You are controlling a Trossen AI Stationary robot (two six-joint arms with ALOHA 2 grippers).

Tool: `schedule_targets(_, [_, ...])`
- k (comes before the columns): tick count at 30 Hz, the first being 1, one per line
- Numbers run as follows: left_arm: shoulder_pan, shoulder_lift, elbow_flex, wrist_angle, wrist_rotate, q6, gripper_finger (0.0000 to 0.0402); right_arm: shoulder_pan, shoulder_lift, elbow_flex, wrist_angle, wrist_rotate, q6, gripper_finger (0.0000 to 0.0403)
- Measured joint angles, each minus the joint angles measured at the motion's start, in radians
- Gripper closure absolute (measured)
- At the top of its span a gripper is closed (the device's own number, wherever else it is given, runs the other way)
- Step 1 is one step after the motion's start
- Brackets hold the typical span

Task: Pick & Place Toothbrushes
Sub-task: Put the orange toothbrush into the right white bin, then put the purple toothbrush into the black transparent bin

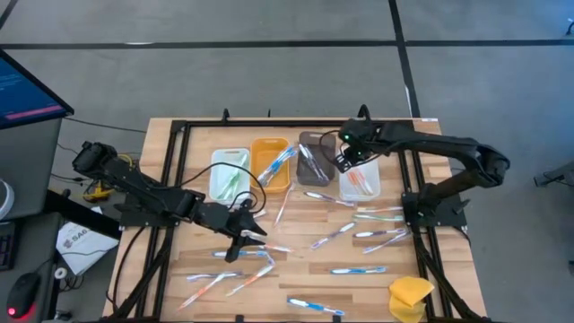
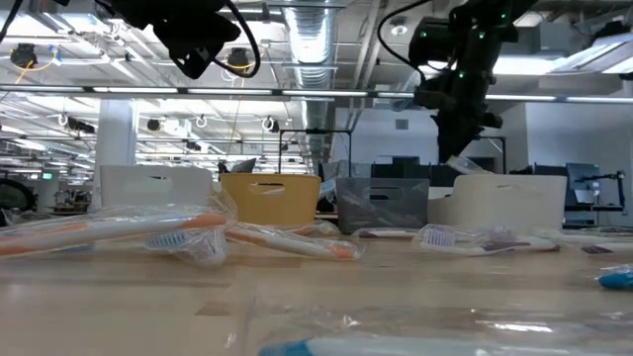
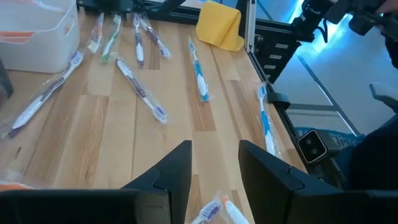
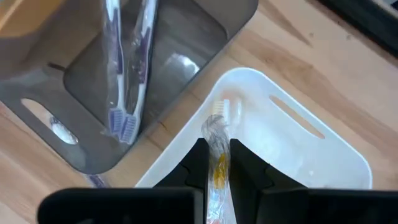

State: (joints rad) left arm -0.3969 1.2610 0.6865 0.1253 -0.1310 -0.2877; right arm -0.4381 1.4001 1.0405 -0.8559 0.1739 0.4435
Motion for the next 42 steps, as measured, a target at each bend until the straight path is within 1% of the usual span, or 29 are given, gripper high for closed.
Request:
schedule_targets(10, [0.0,0.0,0.0,0.004,0.001,-0.001,0.0274,-0.01,0.107,0.0,0.001,-0.019,-0.006,0.0375])
schedule_targets(14, [0.0,0.0,0.0,0.006,0.001,-0.001,0.0274,-0.012,0.138,0.0,0.026,-0.015,-0.002,0.0372])
schedule_targets(17, [0.0,0.0,0.0,0.007,0.001,-0.001,0.0274,-0.015,0.144,0.0,0.026,-0.016,-0.001,0.034])
schedule_targets(22, [0.0,0.0,0.0,0.011,0.004,0.0,0.0274,-0.016,0.143,0.0,0.015,-0.015,0.002,0.0272])
schedule_targets(28, [-0.001,0.0,0.0,0.011,0.008,0.0,0.0274,-0.015,0.142,0.0,-0.01,-0.016,-0.003,0.0213])
schedule_targets(31, [-0.001,0.0,0.0,0.011,0.008,0.0,0.0274,-0.013,0.112,0.006,-0.029,-0.017,-0.006,0.0195])
schedule_targets(34, [-0.001,0.0,0.0,0.011,0.008,0.0,0.0274,-0.004,0.08,0.036,-0.057,-0.018,-0.008,0.019])
schedule_targets(38, [-0.001,0.0,0.0,0.012,0.009,-0.005,0.0274,0.036,0.008,0.09,-0.088,-0.021,-0.009,0.0195])
schedule_targets(40, [-0.001,0.0,0.0,0.012,0.009,-0.006,0.0274,0.072,-0.03,0.109,-0.089,-0.046,-0.014,0.0199])
schedule_targets(42, [-0.001,0.0,0.0,0.012,0.009,-0.007,0.0274,0.116,-0.069,0.124,-0.088,-0.083,-0.059,0.0204])
